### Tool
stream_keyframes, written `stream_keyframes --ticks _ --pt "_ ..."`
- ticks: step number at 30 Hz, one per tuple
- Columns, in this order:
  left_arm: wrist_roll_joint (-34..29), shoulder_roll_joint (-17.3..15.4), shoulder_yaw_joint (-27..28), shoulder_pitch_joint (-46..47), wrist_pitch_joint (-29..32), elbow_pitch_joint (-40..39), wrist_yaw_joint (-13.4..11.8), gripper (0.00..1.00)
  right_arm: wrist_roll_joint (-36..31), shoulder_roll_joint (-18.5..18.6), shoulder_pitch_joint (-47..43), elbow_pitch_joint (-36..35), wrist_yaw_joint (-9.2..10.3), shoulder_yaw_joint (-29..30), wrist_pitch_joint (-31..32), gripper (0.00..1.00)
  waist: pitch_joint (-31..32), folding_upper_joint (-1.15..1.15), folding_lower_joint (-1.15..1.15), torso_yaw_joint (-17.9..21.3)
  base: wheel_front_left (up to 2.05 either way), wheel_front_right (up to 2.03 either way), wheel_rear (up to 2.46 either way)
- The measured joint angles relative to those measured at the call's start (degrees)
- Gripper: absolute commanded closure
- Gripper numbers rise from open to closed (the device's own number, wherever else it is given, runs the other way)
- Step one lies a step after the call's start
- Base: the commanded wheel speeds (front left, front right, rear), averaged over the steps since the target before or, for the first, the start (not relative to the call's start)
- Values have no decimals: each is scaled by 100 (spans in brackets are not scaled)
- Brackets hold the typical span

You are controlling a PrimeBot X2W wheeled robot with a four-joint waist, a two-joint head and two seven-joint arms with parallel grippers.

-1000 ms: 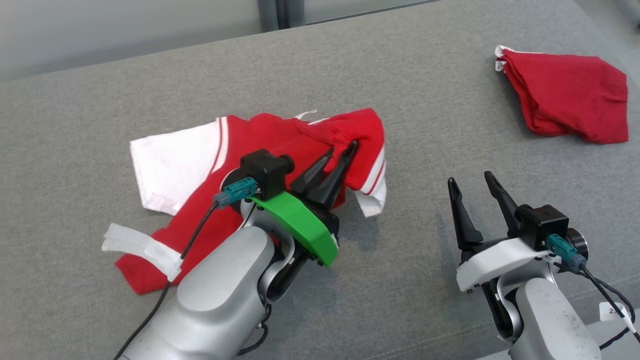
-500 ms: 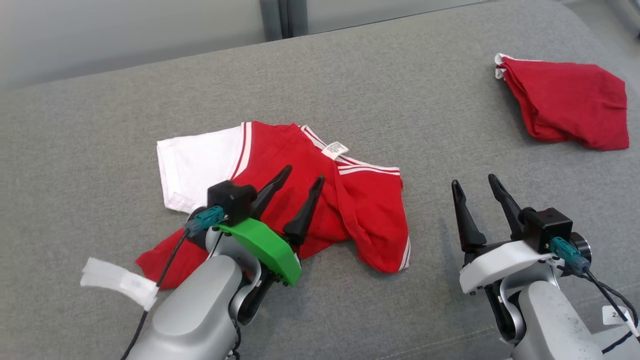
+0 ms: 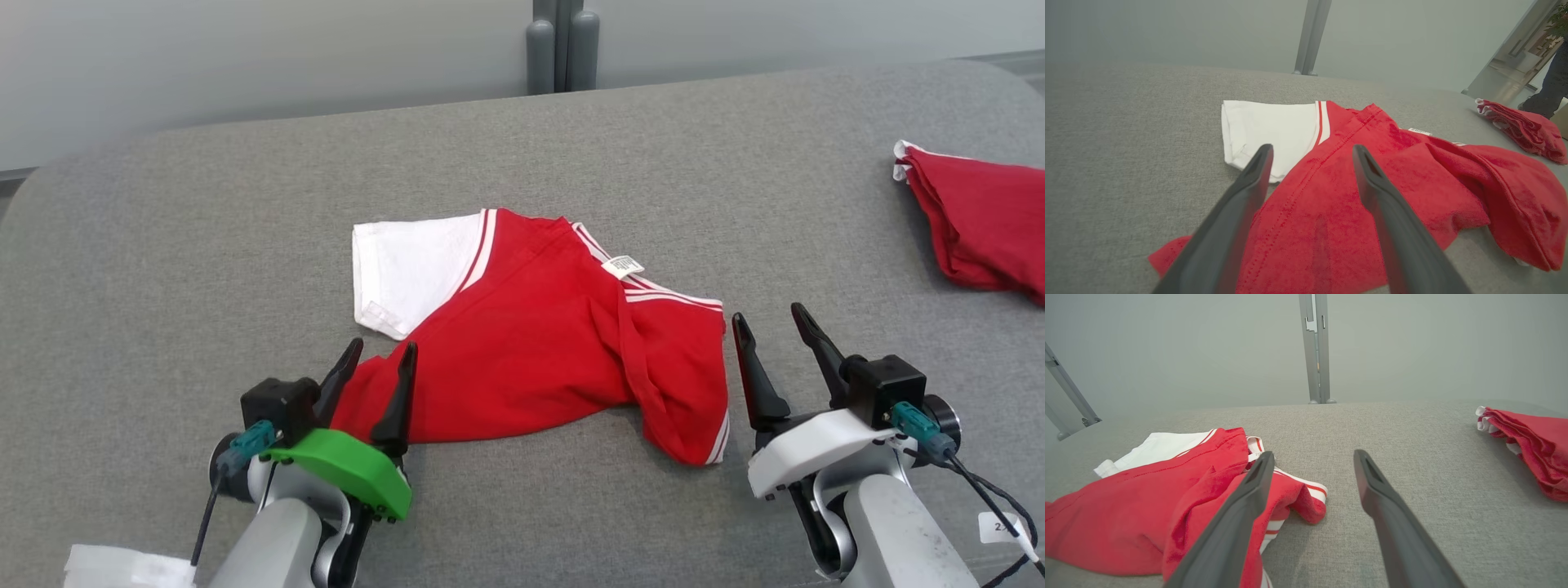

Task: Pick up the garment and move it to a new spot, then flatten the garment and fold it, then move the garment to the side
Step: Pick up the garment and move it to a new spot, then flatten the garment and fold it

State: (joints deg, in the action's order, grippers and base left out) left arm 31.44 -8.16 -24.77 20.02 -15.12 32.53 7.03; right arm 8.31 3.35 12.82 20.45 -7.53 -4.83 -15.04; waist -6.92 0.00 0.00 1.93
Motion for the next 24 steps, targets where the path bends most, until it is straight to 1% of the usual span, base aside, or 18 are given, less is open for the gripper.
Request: stream_keyframes --ticks 7,13,19,24 --pt "-355 198 706 -534 0 88 4 0 8 22 -100 57 1 -37 0 0 213 0 0 -281 0 0 0" --pt "-692 327 1171 -798 0 -73 11 0 18 60 -135 88 1 -54 0 0 309 0 0 -470 0 0 0" --pt "-882 436 1312 -833 -1 -299 29 0 127 103 -9 245 0 -29 0 0 242 0 0 -694 0 0 0" --pt "-886 497 1006 -816 -1 -465 34 0 222 263 464 603 0 -2 0 0 109 0 0 -969 0 0 0"
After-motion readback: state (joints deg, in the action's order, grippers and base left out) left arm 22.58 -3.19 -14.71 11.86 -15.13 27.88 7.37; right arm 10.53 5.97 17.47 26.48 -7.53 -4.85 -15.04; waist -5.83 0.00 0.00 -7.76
